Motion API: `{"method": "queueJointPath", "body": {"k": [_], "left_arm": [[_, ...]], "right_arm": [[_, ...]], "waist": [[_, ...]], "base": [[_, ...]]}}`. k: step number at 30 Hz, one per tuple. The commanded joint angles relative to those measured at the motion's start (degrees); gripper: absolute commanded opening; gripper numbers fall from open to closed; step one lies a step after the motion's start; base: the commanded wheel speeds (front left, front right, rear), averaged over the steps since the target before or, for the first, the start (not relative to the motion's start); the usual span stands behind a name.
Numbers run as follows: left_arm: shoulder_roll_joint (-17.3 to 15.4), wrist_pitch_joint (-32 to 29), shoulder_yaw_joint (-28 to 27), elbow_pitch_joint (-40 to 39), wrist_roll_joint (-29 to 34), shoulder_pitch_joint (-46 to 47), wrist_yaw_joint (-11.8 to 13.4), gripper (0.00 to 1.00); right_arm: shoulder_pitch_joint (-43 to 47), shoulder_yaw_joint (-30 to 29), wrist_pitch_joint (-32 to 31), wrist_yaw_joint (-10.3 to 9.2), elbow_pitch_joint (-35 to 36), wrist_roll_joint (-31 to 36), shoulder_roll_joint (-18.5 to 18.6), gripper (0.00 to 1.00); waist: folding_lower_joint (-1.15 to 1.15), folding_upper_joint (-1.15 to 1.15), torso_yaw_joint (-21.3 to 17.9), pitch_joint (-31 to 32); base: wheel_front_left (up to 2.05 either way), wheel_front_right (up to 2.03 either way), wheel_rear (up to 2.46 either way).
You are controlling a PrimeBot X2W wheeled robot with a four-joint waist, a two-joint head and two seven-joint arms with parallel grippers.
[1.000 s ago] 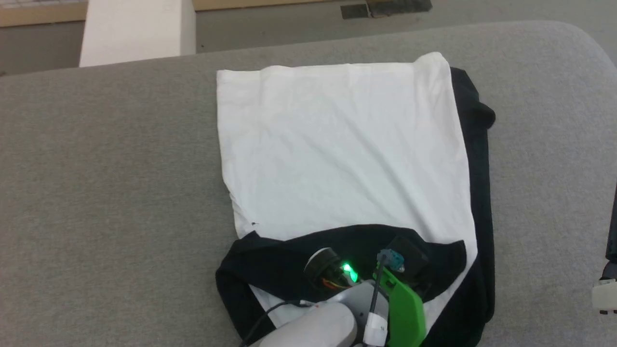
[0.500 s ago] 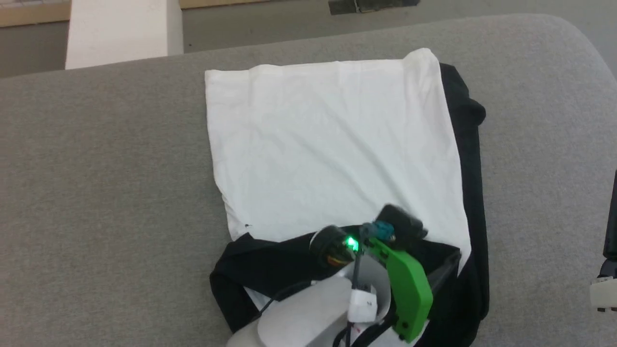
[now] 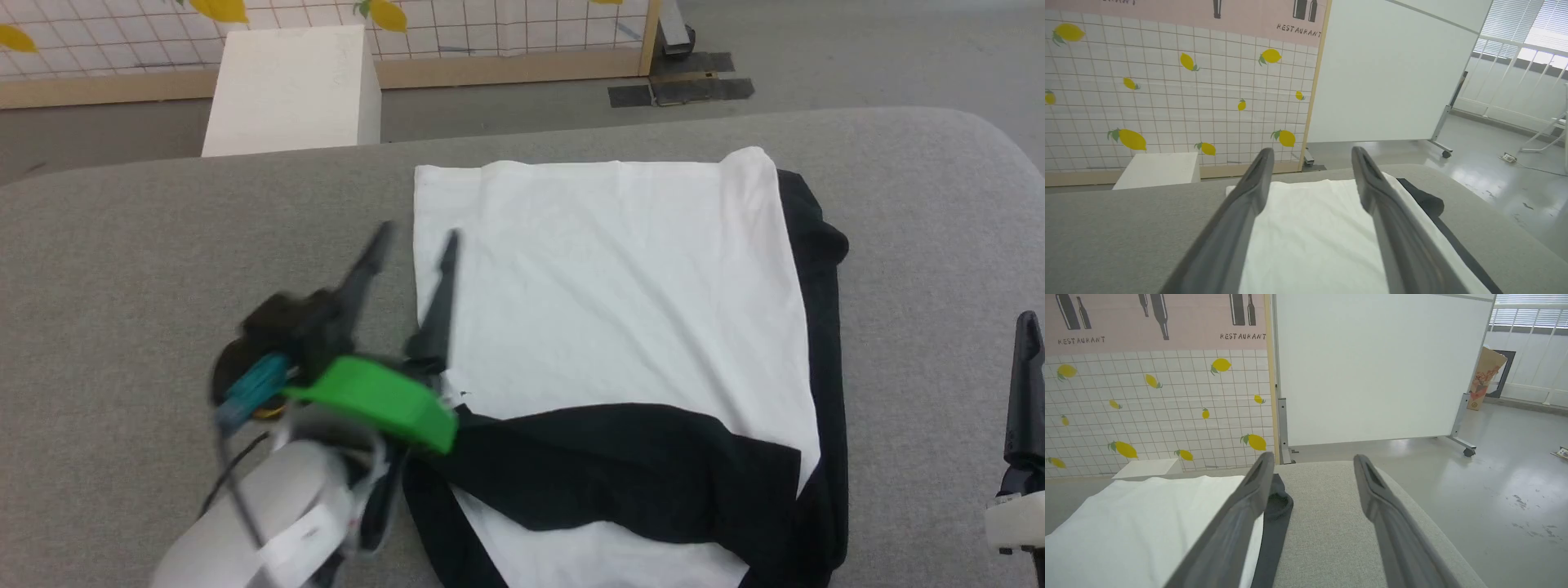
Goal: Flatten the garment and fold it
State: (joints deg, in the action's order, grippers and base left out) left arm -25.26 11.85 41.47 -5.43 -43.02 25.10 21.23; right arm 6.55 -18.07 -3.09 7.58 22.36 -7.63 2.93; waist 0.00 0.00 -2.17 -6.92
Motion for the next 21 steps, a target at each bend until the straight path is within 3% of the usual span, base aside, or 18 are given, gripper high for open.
{"method": "queueJointPath", "body": {"k": [1,9,12,13,21], "left_arm": [[-1.7,0.9,-1.6,-2.1,0.6,-3.1,1.6,1.0],[-8.9,3.0,-8.3,-9.5,6.1,-18.4,7.8,1.0],[-6.2,3.1,-11.2,-11.3,7.7,-22.8,9.0,1.0],[-4.1,3.1,-13.0,-12.3,7.6,-24.4,8.7,1.0],[2.5,3.1,-19.1,-12.4,13.7,-28.8,2.3,1.0]], "right_arm": [[1.0,0.2,-0.1,-0.09,0.1,-0.4,-0.1,1.0],[3.0,1.7,0.4,-0.09,-1.4,-1.5,-0.1,1.0],[3.6,2.5,0.8,-0.09,-2.3,-2.1,-0.1,1.0],[3.8,2.7,0.9,-0.09,-2.6,-2.4,-0.1,1.0],[0.9,2.3,-0.2,-0.09,-2.4,-2.9,-0.1,1.0]], "waist": [[0.0,0.0,0.6,0.5],[0.0,0.0,2.0,0.9],[0.0,0.0,2.3,0.9],[0.0,0.0,2.4,0.9],[0.0,0.0,3.2,-1.9]], "base": [[0.0,0.0,0.0],[0.0,0.0,0.0],[0.0,0.0,0.0],[0.0,0.0,0.0],[0.0,0.0,0.0]]}}
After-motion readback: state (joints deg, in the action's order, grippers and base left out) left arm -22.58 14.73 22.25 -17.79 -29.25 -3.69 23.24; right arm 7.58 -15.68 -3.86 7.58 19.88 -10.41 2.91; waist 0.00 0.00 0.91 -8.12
